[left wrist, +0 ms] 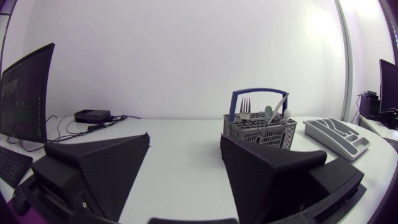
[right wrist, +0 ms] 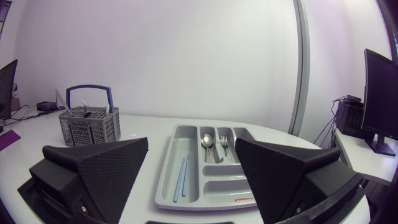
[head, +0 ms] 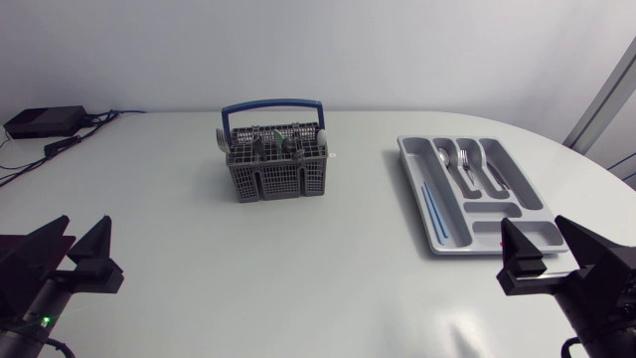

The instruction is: Unload the cutlery basket into the drawer organizer.

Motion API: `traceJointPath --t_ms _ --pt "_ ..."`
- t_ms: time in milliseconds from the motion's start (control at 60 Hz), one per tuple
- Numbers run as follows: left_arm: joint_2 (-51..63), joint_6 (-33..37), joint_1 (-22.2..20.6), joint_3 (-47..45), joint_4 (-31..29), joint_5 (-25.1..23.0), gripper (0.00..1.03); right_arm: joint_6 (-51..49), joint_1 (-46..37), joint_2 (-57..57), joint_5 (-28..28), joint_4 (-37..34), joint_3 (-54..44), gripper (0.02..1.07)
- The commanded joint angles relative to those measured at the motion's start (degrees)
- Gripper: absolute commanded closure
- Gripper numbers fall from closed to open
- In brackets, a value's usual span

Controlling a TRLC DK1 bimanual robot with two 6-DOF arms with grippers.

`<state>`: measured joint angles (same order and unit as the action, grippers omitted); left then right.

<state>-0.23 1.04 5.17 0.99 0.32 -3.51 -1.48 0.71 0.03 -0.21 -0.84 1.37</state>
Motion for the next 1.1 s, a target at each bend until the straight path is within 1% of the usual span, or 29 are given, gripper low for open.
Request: traceJointPath --t_ms 0,350,400,633,817,933,1033,1083 --pt "-0.5 -1.7 -0.3 -1.1 0.1 0.4 0.05 1.2 0.4 -0.3 -0.1 0.3 -1.4 0.06" --pt "-0.6 -1.7 -0.6 -1.2 0.9 0.4 0.05 1.2 0.6 -0.4 -0.1 0.8 -1.5 0.06" --pt "-0.6 -1.7 -0.2 -1.1 2.1 0.4 0.05 1.2 0.6 -0.4 -0.1 1.0 -1.5 0.06" --pt "0.1 -1.7 0.3 3.8 -0.1 0.4 0.05 1.3 2.5 1.0 0.0 1.1 3.4 0.07" --pt "6.9 -2.5 -0.5 9.6 -0.8 0.4 0.06 2.2 4.7 13.7 0.9 3.5 10.7 0.07" --pt "18.6 -5.9 -0.8 16.3 -1.0 0.4 0.06 2.5 6.8 24.1 1.4 5.0 15.6 0.07" --pt "29.4 -8.7 -1.0 22.6 -2.8 0.4 0.06 3.6 9.5 35.5 2.8 5.1 20.8 0.07" --pt "34.5 -9.9 -1.3 26.0 -4.7 0.2 0.08 4.3 10.5 40.5 3.0 5.1 23.2 0.07"
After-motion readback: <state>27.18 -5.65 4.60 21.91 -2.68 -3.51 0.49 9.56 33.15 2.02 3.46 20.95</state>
